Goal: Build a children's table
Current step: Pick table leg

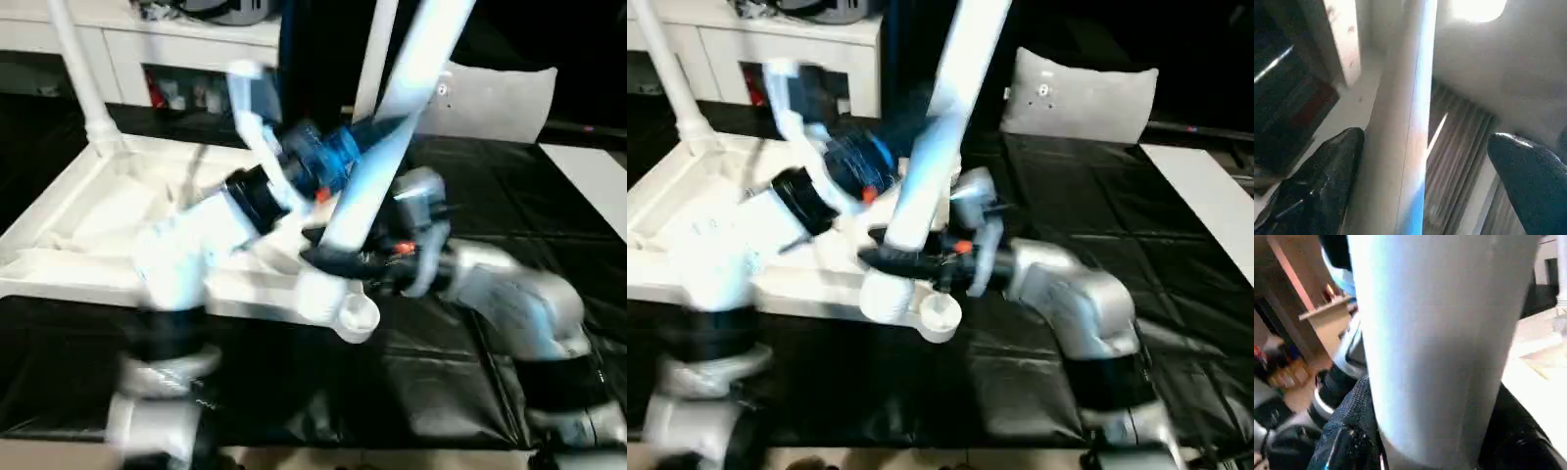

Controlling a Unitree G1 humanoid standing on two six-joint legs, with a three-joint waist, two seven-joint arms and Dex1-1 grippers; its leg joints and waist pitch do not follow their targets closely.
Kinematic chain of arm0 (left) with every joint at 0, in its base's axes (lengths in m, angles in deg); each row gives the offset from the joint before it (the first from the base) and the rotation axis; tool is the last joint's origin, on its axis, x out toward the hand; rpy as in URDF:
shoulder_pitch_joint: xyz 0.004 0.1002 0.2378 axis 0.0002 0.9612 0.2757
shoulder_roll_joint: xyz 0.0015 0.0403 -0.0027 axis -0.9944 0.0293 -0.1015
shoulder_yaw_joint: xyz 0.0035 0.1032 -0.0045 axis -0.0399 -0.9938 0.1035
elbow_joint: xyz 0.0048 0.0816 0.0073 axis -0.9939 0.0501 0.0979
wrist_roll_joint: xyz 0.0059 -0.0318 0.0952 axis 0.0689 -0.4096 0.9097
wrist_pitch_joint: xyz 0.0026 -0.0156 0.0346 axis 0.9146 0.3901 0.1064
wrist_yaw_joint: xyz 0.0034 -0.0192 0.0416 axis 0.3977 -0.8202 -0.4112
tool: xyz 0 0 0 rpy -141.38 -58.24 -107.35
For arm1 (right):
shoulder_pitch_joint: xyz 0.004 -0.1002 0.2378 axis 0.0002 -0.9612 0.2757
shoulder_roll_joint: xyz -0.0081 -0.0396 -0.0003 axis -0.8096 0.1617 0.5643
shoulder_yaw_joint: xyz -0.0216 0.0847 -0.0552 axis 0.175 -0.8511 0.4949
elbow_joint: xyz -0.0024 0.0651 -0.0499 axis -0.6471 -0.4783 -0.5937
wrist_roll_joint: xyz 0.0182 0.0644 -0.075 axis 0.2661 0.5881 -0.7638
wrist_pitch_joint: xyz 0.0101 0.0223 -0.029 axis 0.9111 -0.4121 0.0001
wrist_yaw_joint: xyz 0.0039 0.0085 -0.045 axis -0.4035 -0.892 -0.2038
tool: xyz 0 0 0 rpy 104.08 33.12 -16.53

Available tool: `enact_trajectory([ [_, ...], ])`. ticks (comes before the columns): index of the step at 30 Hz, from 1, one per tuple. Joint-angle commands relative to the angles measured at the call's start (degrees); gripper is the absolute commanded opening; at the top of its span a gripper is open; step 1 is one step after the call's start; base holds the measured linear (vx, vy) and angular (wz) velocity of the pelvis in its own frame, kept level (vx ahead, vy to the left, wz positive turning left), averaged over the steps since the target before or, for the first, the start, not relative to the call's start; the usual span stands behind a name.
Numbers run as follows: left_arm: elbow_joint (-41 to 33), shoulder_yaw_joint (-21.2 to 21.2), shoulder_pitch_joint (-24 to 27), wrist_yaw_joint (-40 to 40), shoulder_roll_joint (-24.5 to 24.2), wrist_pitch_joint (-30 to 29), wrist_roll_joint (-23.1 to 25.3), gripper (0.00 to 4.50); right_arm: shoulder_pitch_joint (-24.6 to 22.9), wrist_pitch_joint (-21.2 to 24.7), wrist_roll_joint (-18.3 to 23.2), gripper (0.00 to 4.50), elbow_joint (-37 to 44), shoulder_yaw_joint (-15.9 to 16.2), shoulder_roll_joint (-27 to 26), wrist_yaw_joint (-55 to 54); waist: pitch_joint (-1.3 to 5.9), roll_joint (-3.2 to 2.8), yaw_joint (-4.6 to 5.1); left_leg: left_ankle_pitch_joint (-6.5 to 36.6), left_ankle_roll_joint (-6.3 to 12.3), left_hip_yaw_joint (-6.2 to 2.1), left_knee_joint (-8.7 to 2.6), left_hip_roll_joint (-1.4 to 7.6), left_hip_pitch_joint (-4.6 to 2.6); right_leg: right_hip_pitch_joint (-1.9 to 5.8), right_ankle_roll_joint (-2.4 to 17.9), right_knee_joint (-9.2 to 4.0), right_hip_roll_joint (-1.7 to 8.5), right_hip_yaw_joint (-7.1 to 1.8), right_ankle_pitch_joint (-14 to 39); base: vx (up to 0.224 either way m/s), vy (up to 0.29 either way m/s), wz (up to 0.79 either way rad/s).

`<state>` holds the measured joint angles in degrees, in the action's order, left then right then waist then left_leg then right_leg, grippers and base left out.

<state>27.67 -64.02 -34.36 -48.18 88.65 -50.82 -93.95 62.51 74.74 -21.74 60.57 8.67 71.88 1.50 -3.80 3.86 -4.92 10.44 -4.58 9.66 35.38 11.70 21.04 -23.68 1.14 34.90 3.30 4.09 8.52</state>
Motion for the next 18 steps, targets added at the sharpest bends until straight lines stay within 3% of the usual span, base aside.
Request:
enact_trajectory([
  [1, -0.94, 1.94, -1.10, 2.09, 1.38, 1.91, -4.00, 4.50, -1.25, 1.74, 0.87, 1.91, -0.77, -1.94, -0.03, -2.37, 4.20, -0.60, 0.29, 12.96, 0.02, -0.08, -3.77, 0.54, -0.23, 3.16, 3.40, -6.26, 3.33, -1.56, 28.75, 0.000, 0.000, 0.00],
  [3, 1.37, 4.72, -1.19, 5.95, 2.91, 4.90, -2.95, 4.50, -2.54, 0.47, -0.02, 1.91, 0.44, -3.05, -1.60, -6.09, 4.12, -0.84, 0.46, 13.55, -0.32, -0.11, -3.68, 0.37, -0.54, 2.70, 1.28, -7.11, 3.28, -1.29, 31.98, 0.000, 0.000, 0.00],
  [4, 2.20, 5.54, -1.07, 7.15, 2.81, 6.42, -0.56, 4.50, -3.06, -0.44, -0.90, 1.90, 1.02, -3.47, -2.29, -8.05, 4.12, -1.70, 0.46, 14.10, -0.64, -0.25, -3.72, 0.35, -0.76, 2.58, 1.01, -7.03, 3.28, -1.16, 32.34, 0.000, 0.000, 0.00],
  [5, 2.82, 5.51, -0.67, 8.22, 1.68, 7.33, 2.76, 4.50, -3.63, -1.09, -2.05, 1.90, 1.85, -3.94, -2.76, -10.37, 4.09, -1.18, 1.00, 15.17, -0.65, -0.34, -3.83, 0.35, -0.75, 2.66, -0.39, -7.42, 3.00, -0.71, 33.34, 0.000, 0.000, 0.00],
  [8, 2.13, 0.17, 1.93, 7.01, -5.39, 8.61, 13.94, 4.50, -5.00, -2.88, -5.80, 1.89, 3.76, -4.10, -2.38, -15.06, 4.15, -1.62, 1.63, 15.12, -0.98, -0.80, -4.43, 0.58, -0.77, 2.94, -2.72, -7.67, 3.21, -0.32, 32.93, 0.000, 0.000, 0.00],
  [9, 1.69, -1.82, 2.78, 5.97, -7.48, 8.88, 16.57, 4.50, -5.28, -3.09, -6.44, 1.89, 3.98, -4.12, -2.18, -15.91, 4.17, -2.14, 1.86, 15.82, -1.39, -0.93, -4.56, 0.72, -1.00, 2.83, -3.19, -7.65, 3.37, -0.32, 32.98, 0.000, 0.000, 0.00],
  [11, 0.99, -6.54, 5.34, 3.28, -13.24, 9.65, 21.64, 4.50, -5.98, -4.31, -8.91, 1.89, 4.27, -4.15, -1.58, -18.49, 4.43, -2.31, 2.27, 15.93, -1.63, -1.49, -5.11, 1.15, -0.97, 3.25, -1.91, -7.19, 3.71, -0.34, 29.81, 0.000, 0.000, 0.00],
  [12, 0.85, -8.37, 6.66, 2.12, -16.03, 10.28, 23.43, 4.50, -6.38, -5.25, -10.91, 1.89, 4.13, -4.10, -1.29, -20.33, 4.33, -2.36, 2.42, 15.84, -1.64, -1.29, -5.07, 1.10, -0.97, 3.07, -1.21, -7.10, 3.63, -0.50, 28.83, 0.000, 0.000, 0.00],
  [14, 0.60, -10.06, 8.48, 0.60, -19.26, 11.37, 25.28, 4.50, -6.96, -6.15, -13.04, 1.89, 3.84, -4.34, -1.16, -22.81, 4.55, -2.67, 2.59, 14.33, -2.10, -1.21, -5.09, 1.26, -0.97, 3.18, 1.96, -6.22, 3.80, -1.01, 24.05, 0.000, 0.000, 0.00],
  [15, 0.22, -13.38, 10.05, -2.57, -22.89, 13.47, 28.59, 4.50, -7.55, -7.07, -14.10, 1.89, 3.65, -4.43, -1.16, -24.26, 4.56, -2.25, 2.71, 13.77, -2.06, -1.06, -5.05, 1.25, -0.78, 3.31, 2.80, -6.01, 3.81, -1.10, 22.77, 0.000, 0.000, 0.00],
  [16, 0.10, -14.09, 10.43, -3.41, -23.69, 13.75, 29.19, 4.50, -7.71, -6.96, -14.22, 1.89, 3.67, -4.33, -1.02, -24.37, 4.61, -2.53, 2.47, 13.08, -1.94, -1.00, -5.07, 1.27, -0.86, 3.29, 3.72, -5.69, 3.87, -1.29, 21.30, 0.000, 0.000, 0.00],
  [18, 0.01, -17.44, 11.82, -7.24, -26.84, 16.19, 33.39, 4.50, -8.39, -7.26, -15.15, 1.89, 3.83, -3.98, -0.85, -25.40, 4.63, -2.12, 2.36, 11.61, -1.53, -0.77, -5.03, 1.30, -0.85, 3.43, 4.79, -5.53, 3.97, -1.49, 19.54, 0.000, 0.000, 0.00],
])
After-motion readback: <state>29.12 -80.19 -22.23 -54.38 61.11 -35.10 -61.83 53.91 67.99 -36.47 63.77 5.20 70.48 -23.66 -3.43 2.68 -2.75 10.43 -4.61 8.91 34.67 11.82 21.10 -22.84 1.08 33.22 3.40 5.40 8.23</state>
